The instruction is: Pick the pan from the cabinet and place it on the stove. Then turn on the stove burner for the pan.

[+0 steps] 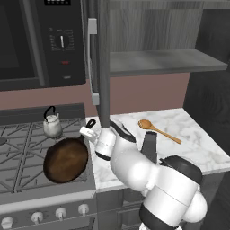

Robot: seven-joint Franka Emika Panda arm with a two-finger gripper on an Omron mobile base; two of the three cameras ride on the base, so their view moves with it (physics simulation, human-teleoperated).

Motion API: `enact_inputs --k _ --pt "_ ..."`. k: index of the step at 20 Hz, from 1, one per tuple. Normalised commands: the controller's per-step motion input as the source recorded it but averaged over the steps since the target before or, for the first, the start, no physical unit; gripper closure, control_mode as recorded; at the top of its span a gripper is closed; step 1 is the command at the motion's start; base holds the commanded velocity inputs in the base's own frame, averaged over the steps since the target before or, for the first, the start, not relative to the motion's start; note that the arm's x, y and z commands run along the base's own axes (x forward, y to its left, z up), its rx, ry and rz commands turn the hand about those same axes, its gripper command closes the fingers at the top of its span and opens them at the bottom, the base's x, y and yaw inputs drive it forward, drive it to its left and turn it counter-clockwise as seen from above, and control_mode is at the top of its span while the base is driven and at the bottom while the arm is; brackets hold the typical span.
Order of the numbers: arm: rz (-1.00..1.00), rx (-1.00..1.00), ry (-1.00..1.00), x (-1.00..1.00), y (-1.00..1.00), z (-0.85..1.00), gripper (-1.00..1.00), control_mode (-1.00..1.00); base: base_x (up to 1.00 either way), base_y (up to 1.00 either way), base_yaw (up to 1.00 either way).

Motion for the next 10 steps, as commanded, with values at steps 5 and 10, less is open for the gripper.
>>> enact_inputs --k 5,10 --pt "-0.09 0.06 -0.05 0.04 0.33 -0.53 1.00 -1.00 0.00 0.00 0.00" --pt "-0.06 0.03 -0.12 0.00 0.27 -0.58 1.00 -1.00 0.00 0.00 0.00"
